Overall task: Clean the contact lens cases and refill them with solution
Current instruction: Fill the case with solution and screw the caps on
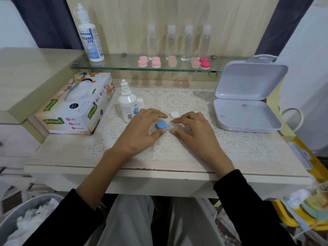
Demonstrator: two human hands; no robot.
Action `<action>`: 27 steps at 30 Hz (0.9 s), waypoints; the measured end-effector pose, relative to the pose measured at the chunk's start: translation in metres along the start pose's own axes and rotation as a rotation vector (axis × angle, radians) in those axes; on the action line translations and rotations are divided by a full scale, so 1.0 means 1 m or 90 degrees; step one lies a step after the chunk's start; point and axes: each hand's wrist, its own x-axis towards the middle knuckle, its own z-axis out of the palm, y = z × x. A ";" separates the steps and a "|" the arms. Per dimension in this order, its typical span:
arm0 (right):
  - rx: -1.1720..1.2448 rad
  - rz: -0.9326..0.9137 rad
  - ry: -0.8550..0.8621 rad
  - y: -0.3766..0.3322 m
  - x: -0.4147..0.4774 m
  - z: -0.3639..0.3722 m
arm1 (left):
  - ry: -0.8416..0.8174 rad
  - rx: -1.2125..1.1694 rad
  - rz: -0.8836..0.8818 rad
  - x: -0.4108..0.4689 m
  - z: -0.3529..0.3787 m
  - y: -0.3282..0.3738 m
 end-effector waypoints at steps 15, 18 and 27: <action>0.005 -0.002 0.006 0.000 0.001 0.001 | -0.021 0.003 0.019 -0.001 0.000 0.001; 0.006 0.000 0.004 0.000 0.001 0.001 | 0.012 0.016 -0.015 -0.001 0.001 0.000; 0.004 0.002 0.006 0.000 0.000 0.001 | -0.016 0.015 0.003 -0.001 0.003 -0.003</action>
